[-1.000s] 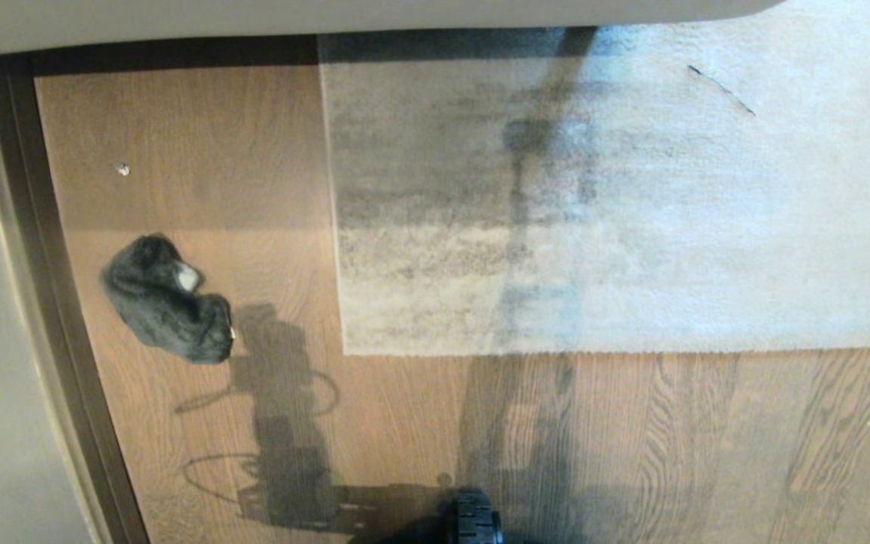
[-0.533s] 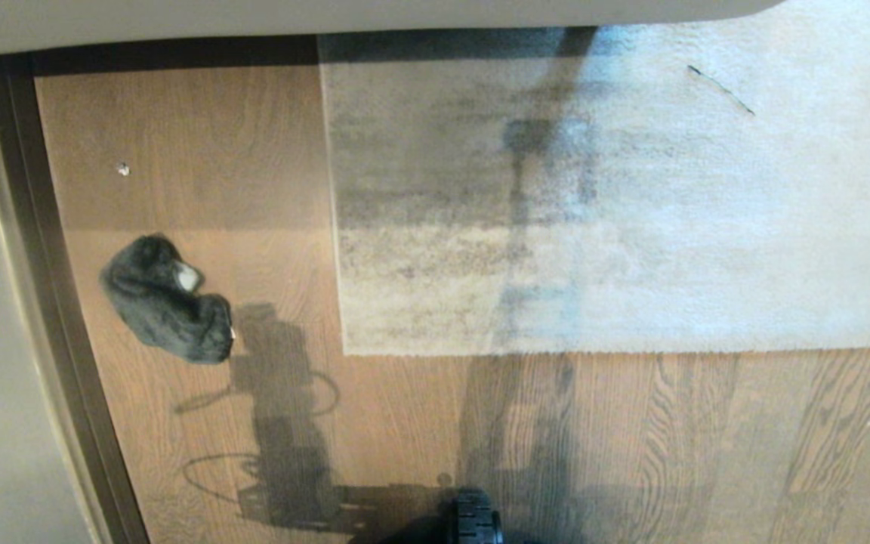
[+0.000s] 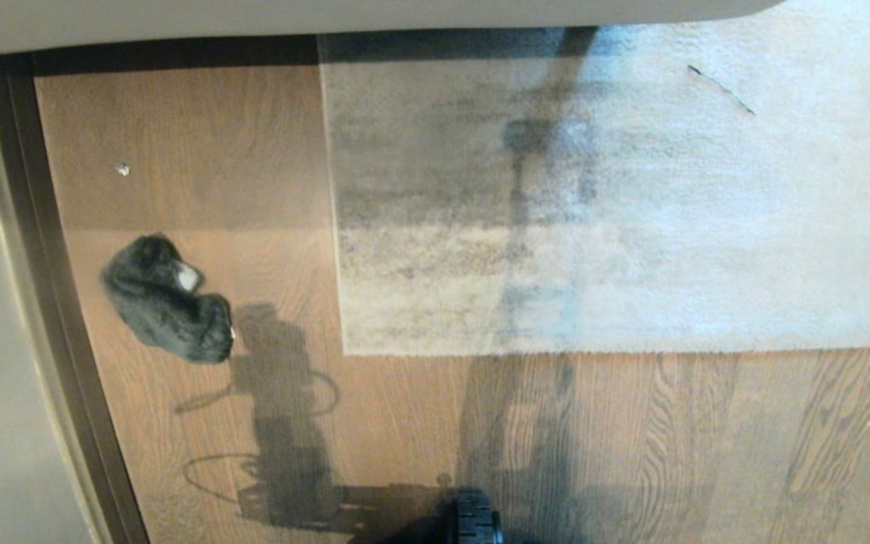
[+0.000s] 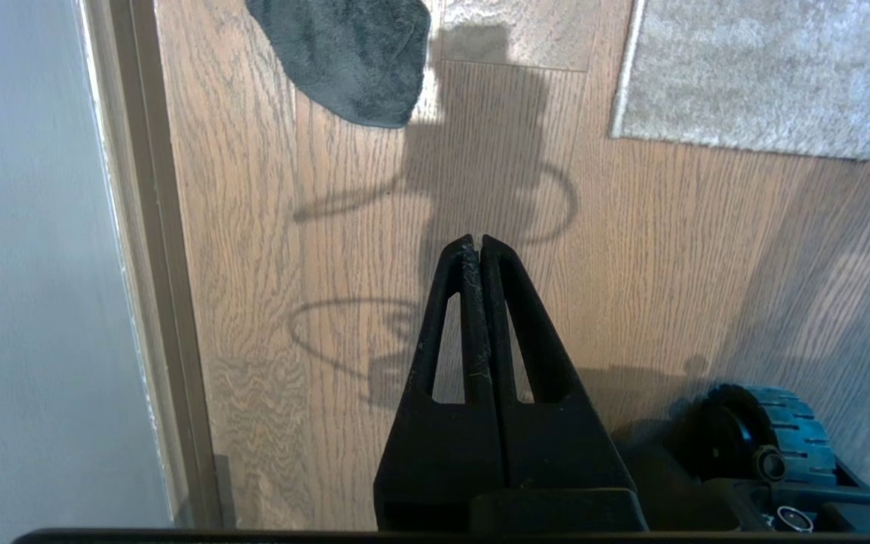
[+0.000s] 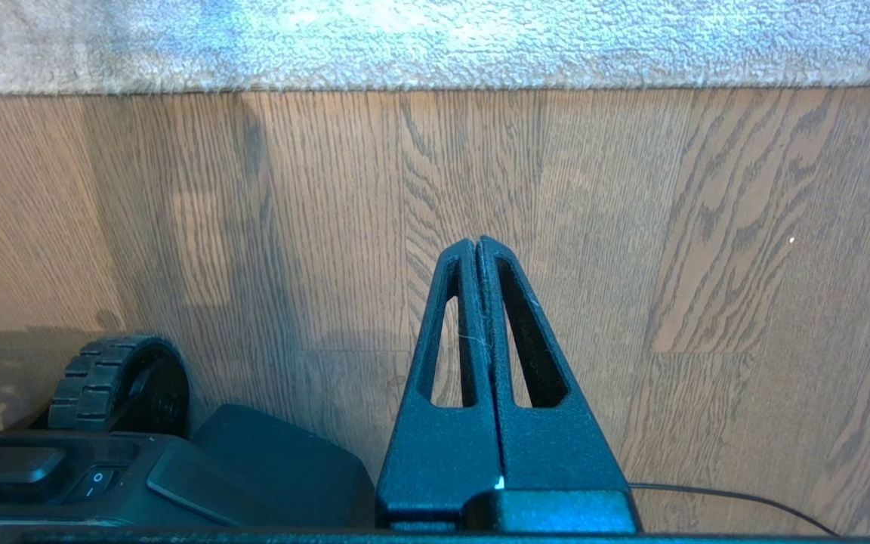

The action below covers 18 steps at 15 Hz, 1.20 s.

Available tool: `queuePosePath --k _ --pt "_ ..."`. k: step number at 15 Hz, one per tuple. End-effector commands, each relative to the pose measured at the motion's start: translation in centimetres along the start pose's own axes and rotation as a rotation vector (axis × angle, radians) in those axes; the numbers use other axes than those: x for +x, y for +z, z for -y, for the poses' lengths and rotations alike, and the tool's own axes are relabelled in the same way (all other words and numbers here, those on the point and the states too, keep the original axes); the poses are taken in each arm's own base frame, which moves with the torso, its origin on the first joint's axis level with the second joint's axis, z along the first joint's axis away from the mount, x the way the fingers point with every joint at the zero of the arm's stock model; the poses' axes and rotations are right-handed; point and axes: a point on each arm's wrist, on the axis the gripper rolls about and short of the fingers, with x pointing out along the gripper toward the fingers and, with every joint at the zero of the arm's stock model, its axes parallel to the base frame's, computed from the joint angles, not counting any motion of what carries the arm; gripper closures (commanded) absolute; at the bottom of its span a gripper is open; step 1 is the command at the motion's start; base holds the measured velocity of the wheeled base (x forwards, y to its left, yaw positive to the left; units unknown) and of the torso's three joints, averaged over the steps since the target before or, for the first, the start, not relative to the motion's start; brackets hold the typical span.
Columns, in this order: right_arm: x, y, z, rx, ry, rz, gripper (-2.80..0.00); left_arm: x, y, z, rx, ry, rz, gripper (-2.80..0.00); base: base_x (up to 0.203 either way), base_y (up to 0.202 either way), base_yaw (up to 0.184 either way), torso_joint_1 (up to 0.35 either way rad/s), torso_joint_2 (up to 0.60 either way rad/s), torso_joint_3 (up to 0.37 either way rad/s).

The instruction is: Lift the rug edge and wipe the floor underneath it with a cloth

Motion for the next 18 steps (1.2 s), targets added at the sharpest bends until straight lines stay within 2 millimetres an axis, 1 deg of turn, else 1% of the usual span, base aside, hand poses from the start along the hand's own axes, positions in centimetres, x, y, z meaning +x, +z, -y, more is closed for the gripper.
queuePosePath --k 1,5,7,18 --pt "0.01 0.0 0.0 -0.001 0.001 -0.001 0.0 0.0 0.01 0.0 -0.001 0.001 0.001 0.0 0.0 0.0 0.0 0.0 0.0 0.0" --pt "0.01 0.0 0.0 -0.001 0.001 -0.001 0.0 0.0 0.01 0.0 -0.003 0.001 0.001 0.0 0.0 0.0 0.0 0.0 0.0 0.0" --pt "0.01 0.0 0.0 0.001 0.001 -0.001 0.0 0.0 0.01 0.0 -0.006 0.001 0.001 0.0 0.0 0.0 0.0 0.0 0.0 0.112" --pt "0.01 0.0 0.0 -0.001 0.001 -0.001 0.0 0.0 0.01 0.0 -0.012 0.001 0.001 0.0 0.0 0.0 0.0 0.002 0.0 0.197"
